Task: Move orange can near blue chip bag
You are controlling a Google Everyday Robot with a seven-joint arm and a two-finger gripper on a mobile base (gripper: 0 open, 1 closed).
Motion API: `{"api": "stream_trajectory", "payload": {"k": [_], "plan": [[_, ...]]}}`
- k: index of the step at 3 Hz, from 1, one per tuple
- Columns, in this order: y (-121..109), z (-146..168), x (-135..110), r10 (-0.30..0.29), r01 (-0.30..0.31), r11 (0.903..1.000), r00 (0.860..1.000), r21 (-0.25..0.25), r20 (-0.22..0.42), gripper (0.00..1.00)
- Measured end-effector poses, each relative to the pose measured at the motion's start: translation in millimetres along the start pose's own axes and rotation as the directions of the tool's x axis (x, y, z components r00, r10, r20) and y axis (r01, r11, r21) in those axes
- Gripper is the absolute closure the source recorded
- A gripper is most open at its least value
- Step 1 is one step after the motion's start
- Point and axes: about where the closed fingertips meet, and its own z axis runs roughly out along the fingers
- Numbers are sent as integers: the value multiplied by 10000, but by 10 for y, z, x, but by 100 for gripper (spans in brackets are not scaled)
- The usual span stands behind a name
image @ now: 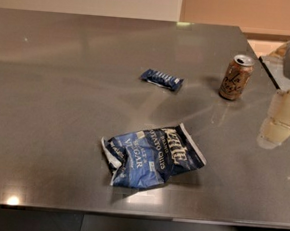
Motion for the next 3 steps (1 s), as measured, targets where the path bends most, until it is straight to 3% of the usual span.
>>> {"api": "stream_trajectory", "payload": {"k": [1,2,3], "plan": [[0,0,0,0,0,10000,10000,2,1,0],[-117,53,-38,504,-509,9981,9986,333,159,0],[-387,168,-60,1344,-1391,9887,9876,559,806,0]]}}
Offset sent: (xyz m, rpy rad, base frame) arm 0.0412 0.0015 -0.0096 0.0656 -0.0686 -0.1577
